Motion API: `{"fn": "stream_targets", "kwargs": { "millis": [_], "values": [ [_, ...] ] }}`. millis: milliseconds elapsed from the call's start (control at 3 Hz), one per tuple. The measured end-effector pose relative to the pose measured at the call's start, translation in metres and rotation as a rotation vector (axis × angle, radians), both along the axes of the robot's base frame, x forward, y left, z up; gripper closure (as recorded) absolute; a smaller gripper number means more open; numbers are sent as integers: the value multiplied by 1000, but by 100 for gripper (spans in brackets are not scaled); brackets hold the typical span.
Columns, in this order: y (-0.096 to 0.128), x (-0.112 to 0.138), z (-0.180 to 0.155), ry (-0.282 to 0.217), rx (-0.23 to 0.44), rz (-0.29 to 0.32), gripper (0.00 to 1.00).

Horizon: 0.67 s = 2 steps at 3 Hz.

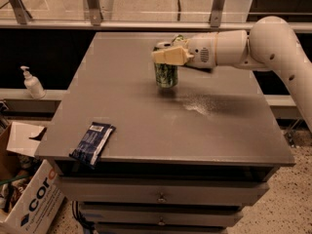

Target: Place green can upright

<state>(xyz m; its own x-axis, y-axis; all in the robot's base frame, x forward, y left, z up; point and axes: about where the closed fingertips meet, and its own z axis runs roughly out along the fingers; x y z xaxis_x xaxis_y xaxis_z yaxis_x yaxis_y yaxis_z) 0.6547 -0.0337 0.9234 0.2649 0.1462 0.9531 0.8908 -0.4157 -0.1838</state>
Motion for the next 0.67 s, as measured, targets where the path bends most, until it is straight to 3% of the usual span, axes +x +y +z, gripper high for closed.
{"fn": "stream_targets", "kwargs": {
  "millis": [667],
  "values": [
    [-2,-4,-26,1,12,40,100]
  ]
}}
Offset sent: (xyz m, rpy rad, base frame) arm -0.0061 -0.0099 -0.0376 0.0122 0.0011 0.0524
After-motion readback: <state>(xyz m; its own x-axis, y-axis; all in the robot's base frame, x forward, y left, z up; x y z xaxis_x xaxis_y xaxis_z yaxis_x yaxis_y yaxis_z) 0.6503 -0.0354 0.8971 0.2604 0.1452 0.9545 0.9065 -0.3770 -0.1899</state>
